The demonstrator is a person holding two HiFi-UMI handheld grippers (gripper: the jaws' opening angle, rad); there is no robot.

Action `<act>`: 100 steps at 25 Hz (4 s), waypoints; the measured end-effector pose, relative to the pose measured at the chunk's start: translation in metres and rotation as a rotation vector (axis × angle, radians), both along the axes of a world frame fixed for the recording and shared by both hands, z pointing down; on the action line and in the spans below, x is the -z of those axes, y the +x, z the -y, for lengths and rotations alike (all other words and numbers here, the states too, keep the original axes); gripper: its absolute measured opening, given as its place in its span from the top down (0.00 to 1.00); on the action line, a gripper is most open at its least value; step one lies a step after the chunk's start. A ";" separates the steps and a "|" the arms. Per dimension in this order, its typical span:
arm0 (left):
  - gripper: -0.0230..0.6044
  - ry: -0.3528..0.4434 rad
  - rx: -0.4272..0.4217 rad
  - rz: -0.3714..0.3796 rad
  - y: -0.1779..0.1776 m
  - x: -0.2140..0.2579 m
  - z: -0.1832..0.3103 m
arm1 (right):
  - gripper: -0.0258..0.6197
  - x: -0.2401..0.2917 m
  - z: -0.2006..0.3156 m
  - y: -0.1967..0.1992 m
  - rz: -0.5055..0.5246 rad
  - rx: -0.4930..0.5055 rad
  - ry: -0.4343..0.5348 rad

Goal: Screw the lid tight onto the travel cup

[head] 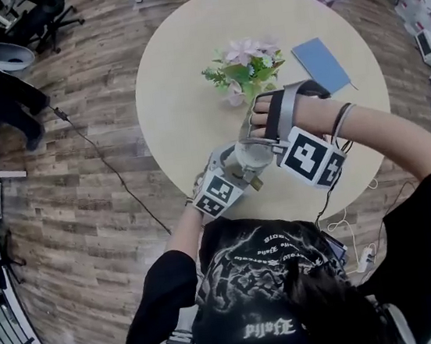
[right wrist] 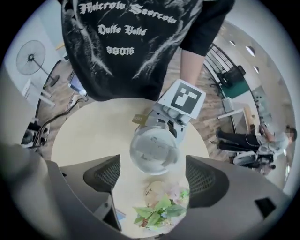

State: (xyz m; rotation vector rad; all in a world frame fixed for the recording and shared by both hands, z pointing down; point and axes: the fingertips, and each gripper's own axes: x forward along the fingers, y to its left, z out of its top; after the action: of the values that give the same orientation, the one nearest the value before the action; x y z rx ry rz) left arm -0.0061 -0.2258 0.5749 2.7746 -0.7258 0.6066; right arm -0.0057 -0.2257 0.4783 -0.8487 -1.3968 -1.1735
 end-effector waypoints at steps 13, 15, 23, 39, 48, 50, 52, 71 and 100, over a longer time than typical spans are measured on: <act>0.35 -0.002 0.003 -0.021 -0.001 -0.001 0.003 | 0.35 -0.020 -0.007 -0.013 -0.066 0.296 0.023; 0.35 -0.005 0.006 -0.023 -0.001 -0.003 0.003 | 0.35 -0.021 -0.008 -0.014 -0.055 0.263 0.010; 0.35 -0.021 0.023 -0.042 -0.001 -0.005 0.001 | 0.35 -0.020 -0.012 -0.019 -0.006 -0.005 -0.086; 0.35 -0.041 0.084 -0.046 -0.002 -0.007 0.000 | 0.35 -0.015 -0.011 -0.028 0.170 -0.548 -0.261; 0.35 -0.037 0.119 -0.037 -0.003 -0.008 0.001 | 0.34 -0.012 -0.007 -0.031 0.369 -0.854 -0.369; 0.35 -0.034 0.127 -0.033 -0.003 -0.008 0.001 | 0.34 -0.009 -0.006 -0.032 0.434 -0.917 -0.397; 0.35 -0.031 0.136 -0.031 -0.003 -0.009 0.002 | 0.34 -0.007 -0.005 -0.033 0.490 -0.967 -0.417; 0.35 -0.020 0.253 -0.037 -0.003 -0.013 0.002 | 0.33 0.009 0.004 -0.034 1.089 -1.373 -0.559; 0.35 -0.102 0.215 -0.057 -0.002 -0.014 -0.001 | 0.19 0.047 0.004 -0.011 1.468 -1.573 -0.714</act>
State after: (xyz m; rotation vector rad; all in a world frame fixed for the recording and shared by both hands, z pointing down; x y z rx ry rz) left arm -0.0078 -0.2252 0.5888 2.5649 -0.9376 0.5051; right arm -0.0171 -0.2295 0.4310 1.0516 -2.7546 0.2552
